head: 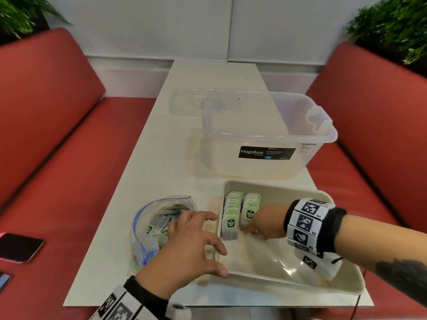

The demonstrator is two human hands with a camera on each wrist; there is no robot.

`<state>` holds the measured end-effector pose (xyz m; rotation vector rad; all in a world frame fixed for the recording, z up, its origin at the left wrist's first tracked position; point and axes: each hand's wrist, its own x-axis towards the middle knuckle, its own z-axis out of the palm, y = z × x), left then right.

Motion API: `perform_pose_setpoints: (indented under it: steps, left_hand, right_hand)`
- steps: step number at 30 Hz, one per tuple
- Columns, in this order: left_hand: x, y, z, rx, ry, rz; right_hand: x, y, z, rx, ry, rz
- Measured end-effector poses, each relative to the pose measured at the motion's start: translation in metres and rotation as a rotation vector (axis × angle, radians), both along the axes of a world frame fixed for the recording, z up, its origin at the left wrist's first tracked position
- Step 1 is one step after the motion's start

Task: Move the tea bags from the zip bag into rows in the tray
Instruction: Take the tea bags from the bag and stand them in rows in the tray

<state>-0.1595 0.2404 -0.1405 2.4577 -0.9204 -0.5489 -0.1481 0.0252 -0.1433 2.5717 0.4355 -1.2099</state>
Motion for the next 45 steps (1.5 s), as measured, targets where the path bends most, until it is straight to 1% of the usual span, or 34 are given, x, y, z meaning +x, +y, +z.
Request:
perform_pose_setpoints:
  steps: [8, 11, 13, 14, 15, 16, 17, 18, 19, 22, 24, 26, 27, 29, 32, 34, 36, 38, 41, 45]
  left_hand:
    - [-0.001, 0.001, -0.004, 0.005, -0.024, -0.005]
    - [-0.001, 0.003, -0.006, -0.092, -0.031, 0.012]
    - [0.003, 0.01, -0.008, -0.264, -0.049, 0.11]
    - [0.008, 0.017, -0.009, -0.352, -0.11, 0.193]
    - [0.013, 0.026, -0.011, -0.419, -0.213, 0.287]
    - [0.019, 0.036, -0.013, -0.44, -0.328, 0.384]
    - [0.023, 0.046, -0.013, -0.418, -0.407, 0.479]
    - [0.028, 0.055, -0.014, -0.371, -0.436, 0.555]
    - [0.032, 0.064, -0.015, -0.304, -0.426, 0.592]
    - [0.04, 0.082, -0.026, -0.106, -0.273, 0.575]
    - [0.041, 0.087, -0.033, -0.108, -0.18, 0.552]
    - [0.039, 0.085, -0.033, -0.15, -0.192, 0.539]
    - [0.037, 0.084, -0.031, -0.168, -0.208, 0.54]
    - [0.034, 0.082, -0.029, -0.192, -0.218, 0.549]
    - [0.03, 0.084, -0.029, -0.197, -0.196, 0.526]
    - [0.029, 0.087, -0.03, -0.193, -0.174, 0.514]
    - [0.028, 0.09, -0.028, -0.193, -0.175, 0.501]
    - [0.027, 0.093, -0.026, -0.204, -0.168, 0.479]
    - [0.026, 0.097, -0.025, -0.229, -0.127, 0.469]
    - [0.035, 0.103, -0.029, -0.254, -0.055, 0.541]
  right_hand:
    - [0.003, -0.012, -0.002, 0.075, -0.039, -0.048]
    - [0.001, -0.012, 0.003, 0.14, -0.04, -0.104]
    - [-0.001, -0.01, 0.008, 0.179, -0.056, -0.163]
    - [-0.002, -0.009, 0.013, 0.186, -0.071, -0.181]
    - [-0.003, -0.007, 0.017, 0.187, -0.099, -0.196]
    - [-0.003, -0.005, 0.023, 0.19, -0.136, -0.211]
    - [-0.004, -0.002, 0.03, 0.209, -0.182, -0.228]
    - [-0.004, 0.002, 0.038, 0.247, -0.239, -0.251]
    - [-0.004, 0.007, 0.048, 0.295, -0.299, -0.277]
    - [-0.006, 0.038, 0.075, 0.482, -0.465, -0.318]
    - [-0.009, 0.071, 0.083, 0.623, -0.52, -0.32]
    - [-0.008, 0.106, 0.073, 0.68, -0.556, -0.285]
    - [-0.007, 0.123, 0.064, 0.654, -0.557, -0.26]
    - [-0.001, 0.154, 0.043, 0.527, -0.528, -0.212]
    - [0.01, 0.181, 0.024, 0.397, -0.493, -0.263]
    - [0.018, 0.187, 0.016, 0.367, -0.526, -0.279]
    - [0.026, 0.191, 0.008, 0.329, -0.502, -0.234]
    - [0.032, 0.194, 0.004, 0.325, -0.478, -0.234]
    - [0.037, 0.197, 0.002, 0.327, -0.543, -0.264]
    - [0.031, 0.198, 0.006, 0.277, -0.626, -0.265]
